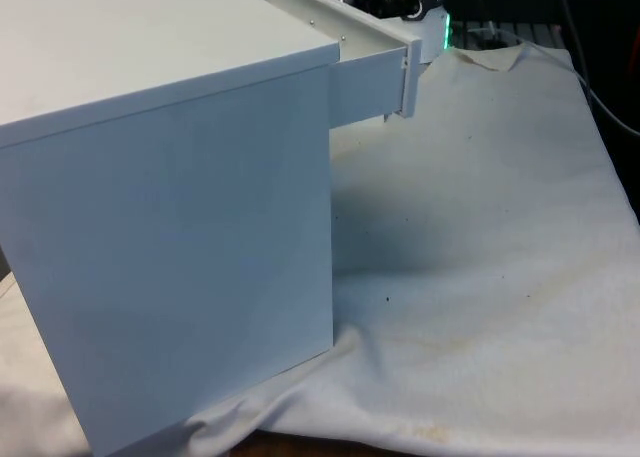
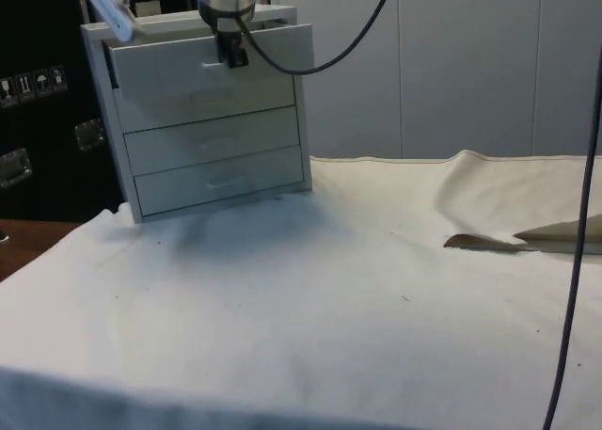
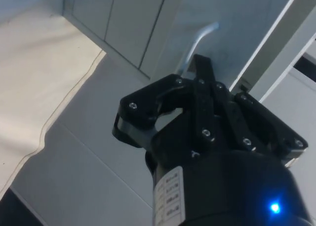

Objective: Open the drawer, then close it.

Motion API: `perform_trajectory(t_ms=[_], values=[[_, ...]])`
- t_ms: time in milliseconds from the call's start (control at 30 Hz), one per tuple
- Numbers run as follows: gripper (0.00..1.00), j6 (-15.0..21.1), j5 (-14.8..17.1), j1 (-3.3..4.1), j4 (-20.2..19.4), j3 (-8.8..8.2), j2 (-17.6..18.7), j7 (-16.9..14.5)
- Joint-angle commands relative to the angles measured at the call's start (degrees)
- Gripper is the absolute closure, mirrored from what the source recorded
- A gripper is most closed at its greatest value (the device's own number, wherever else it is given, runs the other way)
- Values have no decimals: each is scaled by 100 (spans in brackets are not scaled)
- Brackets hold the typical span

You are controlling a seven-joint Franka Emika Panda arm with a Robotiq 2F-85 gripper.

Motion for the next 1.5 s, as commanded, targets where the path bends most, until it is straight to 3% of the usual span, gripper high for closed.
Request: perform_trajectory(t_ms=[0,200,233,267,500,533,567,733,767,800,1067,1100,1133,1367,1400,1433,1467], values=[[100,74,-86,-40,57,-40,63,23],[100,155,-97,-63,241,-166,246,17],[100,46,-23,-17,201,-126,195,6],[100,183,-97,-69,292,-201,304,17],[100,315,-86,-92,464,-344,516,34],[100,218,-23,-40,430,-315,470,17],[100,344,-86,-97,493,-367,550,34],[100,498,-63,-126,693,-527,785,52],[100,407,-23,-80,659,-510,745,46],[100,527,-63,-132,722,-550,819,52],[100,745,-40,-183,974,-751,1123,86],[100,670,-23,-126,940,-751,1094,97],[100,773,-40,-189,1003,-773,1163,92],[100,951,-29,-229,1232,-934,1438,155],[100,854,-11,-172,1186,-917,1392,160],[100,951,-29,-235,1249,-940,1450,160],[100,957,-29,-241,1261,-951,1461,166]])
